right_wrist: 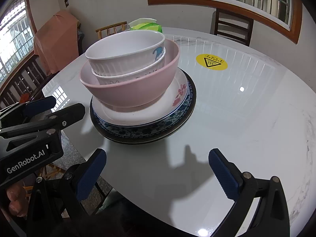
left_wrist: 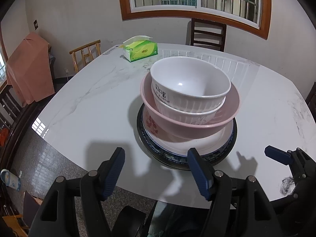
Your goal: Organize plates and bowls
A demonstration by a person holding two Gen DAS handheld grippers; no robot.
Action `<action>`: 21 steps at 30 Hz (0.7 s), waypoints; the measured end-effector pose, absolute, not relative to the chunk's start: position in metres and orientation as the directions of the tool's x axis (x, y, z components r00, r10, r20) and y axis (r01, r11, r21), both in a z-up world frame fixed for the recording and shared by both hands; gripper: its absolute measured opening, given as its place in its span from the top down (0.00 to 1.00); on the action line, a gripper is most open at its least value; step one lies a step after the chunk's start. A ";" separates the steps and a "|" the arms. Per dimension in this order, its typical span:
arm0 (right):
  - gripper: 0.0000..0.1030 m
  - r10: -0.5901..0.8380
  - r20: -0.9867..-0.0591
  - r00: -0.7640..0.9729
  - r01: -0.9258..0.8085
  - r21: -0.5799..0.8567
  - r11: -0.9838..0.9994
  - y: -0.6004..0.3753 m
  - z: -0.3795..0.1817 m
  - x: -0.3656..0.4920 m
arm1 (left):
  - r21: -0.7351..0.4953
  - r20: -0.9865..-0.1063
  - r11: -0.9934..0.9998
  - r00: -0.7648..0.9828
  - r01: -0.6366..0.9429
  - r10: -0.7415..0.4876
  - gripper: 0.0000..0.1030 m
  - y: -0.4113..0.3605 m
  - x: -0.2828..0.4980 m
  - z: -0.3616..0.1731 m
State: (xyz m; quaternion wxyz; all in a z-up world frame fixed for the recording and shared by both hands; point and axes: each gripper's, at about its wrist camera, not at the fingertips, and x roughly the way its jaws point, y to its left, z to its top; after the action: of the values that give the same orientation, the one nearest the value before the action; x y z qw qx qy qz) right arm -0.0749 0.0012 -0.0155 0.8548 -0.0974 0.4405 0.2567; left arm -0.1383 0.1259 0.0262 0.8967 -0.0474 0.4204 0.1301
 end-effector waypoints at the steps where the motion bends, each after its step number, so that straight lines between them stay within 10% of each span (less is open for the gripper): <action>1: 0.00 0.353 -0.803 0.481 -0.524 0.059 0.849 0.001 -0.015 -0.075 | 0.025 -0.766 0.962 0.613 -0.272 0.194 0.35 0.126 -0.138 0.026; 21: 0.00 0.355 -0.809 0.468 -0.538 0.058 0.841 0.004 -0.016 -0.074 | 0.009 -0.773 0.955 0.604 -0.296 0.195 0.35 0.137 -0.137 0.025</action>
State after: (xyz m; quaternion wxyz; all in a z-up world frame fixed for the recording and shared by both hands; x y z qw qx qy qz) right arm -0.0741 0.0038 -0.0159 0.8504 -0.1030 0.4441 0.2626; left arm -0.1369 0.1369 0.0245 0.8936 -0.0602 0.4230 0.1374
